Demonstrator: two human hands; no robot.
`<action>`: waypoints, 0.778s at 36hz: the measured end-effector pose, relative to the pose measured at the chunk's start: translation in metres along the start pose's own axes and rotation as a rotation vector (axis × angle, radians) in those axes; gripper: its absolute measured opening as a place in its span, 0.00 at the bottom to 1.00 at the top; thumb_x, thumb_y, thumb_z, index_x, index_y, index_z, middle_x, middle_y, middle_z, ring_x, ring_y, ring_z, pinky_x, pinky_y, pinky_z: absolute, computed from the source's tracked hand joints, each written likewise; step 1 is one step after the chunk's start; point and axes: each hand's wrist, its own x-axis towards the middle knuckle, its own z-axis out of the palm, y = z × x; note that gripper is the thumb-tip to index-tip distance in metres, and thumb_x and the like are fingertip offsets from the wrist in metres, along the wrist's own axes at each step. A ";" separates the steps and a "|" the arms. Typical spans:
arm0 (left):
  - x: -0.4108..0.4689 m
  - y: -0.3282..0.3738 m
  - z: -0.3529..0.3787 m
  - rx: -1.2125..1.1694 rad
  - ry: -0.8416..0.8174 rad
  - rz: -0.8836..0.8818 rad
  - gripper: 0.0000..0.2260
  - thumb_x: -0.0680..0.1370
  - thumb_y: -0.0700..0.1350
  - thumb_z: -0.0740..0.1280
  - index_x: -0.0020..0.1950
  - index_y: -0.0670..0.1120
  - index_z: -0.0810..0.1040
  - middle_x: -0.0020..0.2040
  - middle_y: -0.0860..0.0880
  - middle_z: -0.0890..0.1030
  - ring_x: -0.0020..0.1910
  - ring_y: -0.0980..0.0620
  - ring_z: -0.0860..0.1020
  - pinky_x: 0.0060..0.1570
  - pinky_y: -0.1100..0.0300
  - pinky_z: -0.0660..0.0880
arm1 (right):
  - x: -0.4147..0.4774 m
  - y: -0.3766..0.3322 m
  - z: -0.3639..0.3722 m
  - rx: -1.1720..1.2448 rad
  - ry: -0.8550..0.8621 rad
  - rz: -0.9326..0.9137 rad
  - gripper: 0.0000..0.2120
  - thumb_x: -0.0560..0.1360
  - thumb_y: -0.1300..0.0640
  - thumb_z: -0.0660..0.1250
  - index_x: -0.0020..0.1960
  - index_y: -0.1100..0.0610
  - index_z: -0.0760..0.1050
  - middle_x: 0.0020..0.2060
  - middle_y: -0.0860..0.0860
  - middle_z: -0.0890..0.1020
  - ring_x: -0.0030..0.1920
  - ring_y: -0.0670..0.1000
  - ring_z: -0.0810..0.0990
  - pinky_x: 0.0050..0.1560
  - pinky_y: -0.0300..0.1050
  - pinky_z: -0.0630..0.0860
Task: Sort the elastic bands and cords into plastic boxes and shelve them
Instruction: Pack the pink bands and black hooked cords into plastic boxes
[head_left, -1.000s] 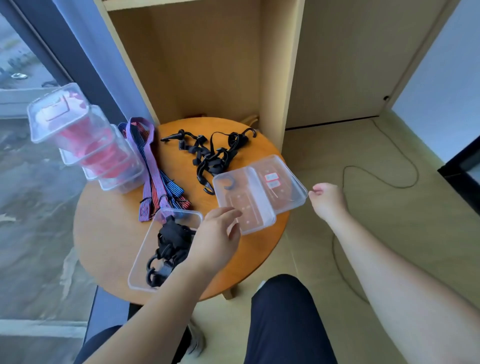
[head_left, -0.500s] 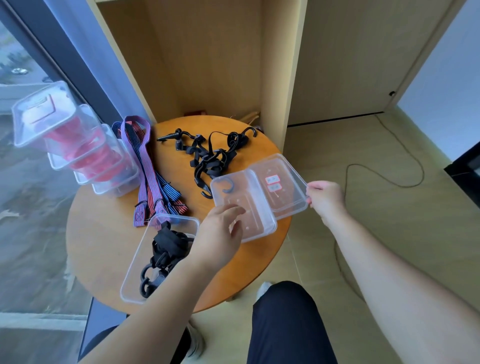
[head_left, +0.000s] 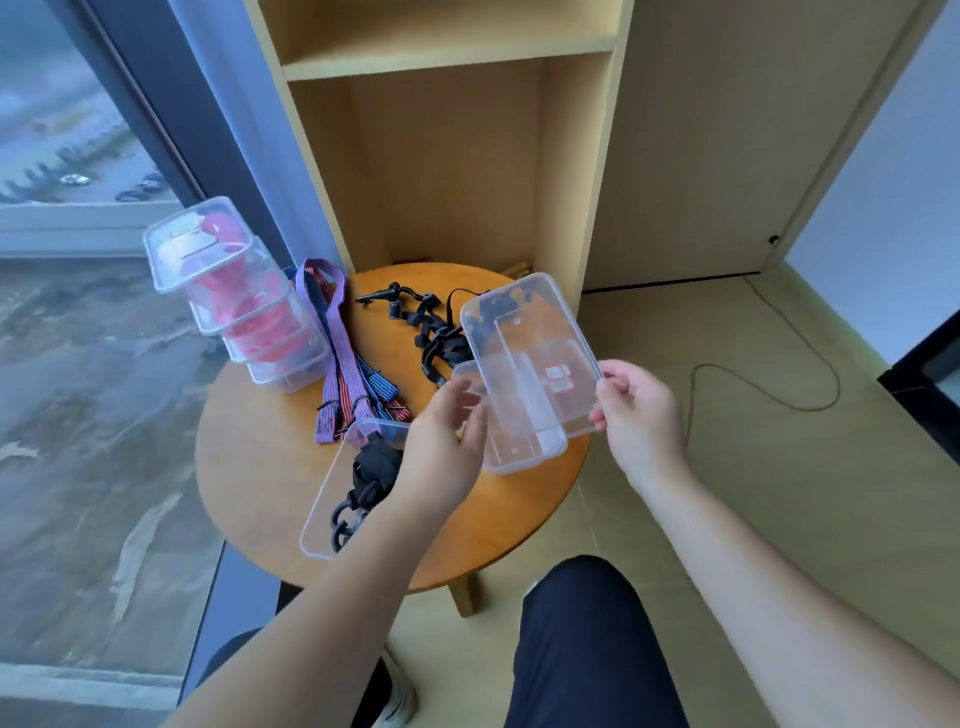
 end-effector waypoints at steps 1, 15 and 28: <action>-0.004 -0.002 -0.005 -0.033 0.013 -0.049 0.16 0.82 0.46 0.62 0.69 0.46 0.71 0.54 0.54 0.79 0.50 0.60 0.77 0.43 0.78 0.69 | -0.011 -0.003 0.007 0.012 -0.032 -0.005 0.12 0.80 0.64 0.60 0.54 0.49 0.76 0.34 0.48 0.79 0.28 0.40 0.76 0.32 0.31 0.74; -0.080 -0.086 -0.085 -0.121 0.114 -0.187 0.17 0.81 0.37 0.61 0.68 0.52 0.74 0.53 0.51 0.83 0.40 0.46 0.79 0.50 0.46 0.78 | -0.102 0.003 0.097 -0.126 -0.446 0.146 0.18 0.78 0.59 0.66 0.68 0.54 0.72 0.35 0.50 0.84 0.39 0.45 0.82 0.39 0.40 0.75; -0.064 -0.121 -0.112 0.212 0.066 -0.119 0.17 0.80 0.36 0.60 0.69 0.41 0.74 0.56 0.44 0.78 0.55 0.46 0.76 0.47 0.66 0.64 | -0.116 0.004 0.148 -0.310 -0.456 0.213 0.29 0.79 0.59 0.64 0.78 0.53 0.58 0.37 0.50 0.81 0.33 0.44 0.82 0.36 0.38 0.78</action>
